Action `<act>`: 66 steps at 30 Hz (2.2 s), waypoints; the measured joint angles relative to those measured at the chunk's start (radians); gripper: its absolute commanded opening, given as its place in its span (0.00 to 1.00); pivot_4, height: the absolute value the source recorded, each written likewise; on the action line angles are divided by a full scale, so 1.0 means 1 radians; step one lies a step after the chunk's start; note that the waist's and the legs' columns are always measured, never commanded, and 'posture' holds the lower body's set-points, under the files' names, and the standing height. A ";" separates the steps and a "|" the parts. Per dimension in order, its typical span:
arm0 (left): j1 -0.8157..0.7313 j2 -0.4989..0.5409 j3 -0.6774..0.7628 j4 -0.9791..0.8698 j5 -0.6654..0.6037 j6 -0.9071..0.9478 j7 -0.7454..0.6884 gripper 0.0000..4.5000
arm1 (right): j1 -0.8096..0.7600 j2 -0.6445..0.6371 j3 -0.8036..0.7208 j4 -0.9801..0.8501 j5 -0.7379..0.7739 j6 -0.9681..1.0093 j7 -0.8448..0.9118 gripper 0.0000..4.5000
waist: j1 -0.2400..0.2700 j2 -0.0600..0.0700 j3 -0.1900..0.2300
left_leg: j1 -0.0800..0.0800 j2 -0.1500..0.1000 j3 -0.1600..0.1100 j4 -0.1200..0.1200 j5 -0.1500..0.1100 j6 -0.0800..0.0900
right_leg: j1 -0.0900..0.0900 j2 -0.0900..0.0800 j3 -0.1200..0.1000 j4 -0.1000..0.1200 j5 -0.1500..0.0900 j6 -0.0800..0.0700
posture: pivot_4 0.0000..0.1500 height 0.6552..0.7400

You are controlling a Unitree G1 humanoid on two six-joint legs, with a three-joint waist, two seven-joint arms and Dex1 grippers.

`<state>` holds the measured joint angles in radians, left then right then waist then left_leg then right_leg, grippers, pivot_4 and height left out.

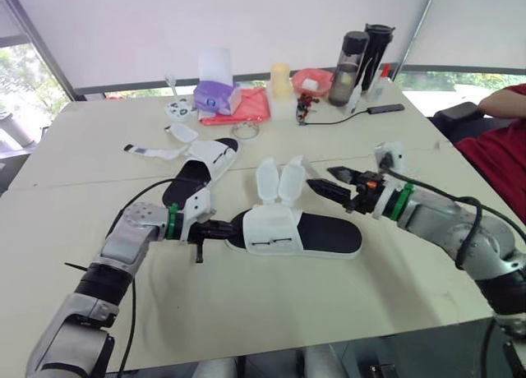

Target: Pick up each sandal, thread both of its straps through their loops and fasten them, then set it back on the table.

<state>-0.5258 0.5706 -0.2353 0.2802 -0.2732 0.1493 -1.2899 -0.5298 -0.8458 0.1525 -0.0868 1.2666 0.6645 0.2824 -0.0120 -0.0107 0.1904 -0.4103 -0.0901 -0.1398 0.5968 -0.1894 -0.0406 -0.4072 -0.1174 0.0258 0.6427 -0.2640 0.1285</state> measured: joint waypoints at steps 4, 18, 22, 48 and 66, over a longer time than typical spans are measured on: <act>0.030 -0.017 -0.023 -0.078 -0.002 0.039 -0.026 0.04 | -0.087 0.125 -0.093 0.132 0.100 0.180 -0.144 1.00 | -0.001 0.000 0.000 | -0.001 0.000 0.000 0.000 -0.001 0.001 | 0.000 0.000 0.000 -0.003 0.002 0.003 | 1.00 1.00; 0.078 -0.052 -0.022 -0.165 0.001 0.104 0.018 0.04 | -0.293 0.440 -0.374 0.525 0.386 0.419 -0.560 1.00 | -0.003 0.000 0.000 | -0.001 -0.001 0.000 0.000 -0.001 0.002 | 0.001 0.001 -0.001 -0.002 0.003 0.005 | 1.00 1.00; 0.080 -0.058 -0.021 -0.167 0.001 0.104 0.034 0.04 | -0.334 0.496 -0.437 0.623 0.342 0.363 -0.623 1.00 | -0.007 0.000 0.000 | 0.000 -0.001 0.002 0.000 -0.001 0.002 | 0.000 0.001 -0.001 0.000 0.003 0.005 | 1.00 1.00; 0.090 -0.074 -0.020 -0.174 0.003 0.099 0.084 0.00 | -0.387 0.569 -0.481 0.528 -0.097 0.274 -0.187 0.01 | -0.007 0.001 0.000 | 0.000 -0.001 0.002 0.000 -0.001 0.002 | -0.001 0.002 -0.001 0.004 0.003 0.005 | 1.00 1.00; 0.105 -0.079 -0.018 -0.187 0.003 0.097 0.104 0.00 | -0.474 0.431 -0.453 0.749 -0.332 0.487 -0.076 0.99 | -0.008 0.001 0.000 | 0.001 0.000 0.003 -0.001 -0.001 0.002 | -0.001 0.002 -0.001 0.003 0.003 0.005 | 1.00 1.00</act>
<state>-0.4206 0.4912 -0.2533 0.0936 -0.2697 0.2464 -1.1857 -1.0033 -0.4145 -0.3009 0.6619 0.9348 1.1518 0.2063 -0.0198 -0.0098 0.1903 -0.4097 -0.0905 -0.1373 0.5959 -0.1901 -0.0390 -0.4080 -0.1155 0.0247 0.6457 -0.2614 0.1332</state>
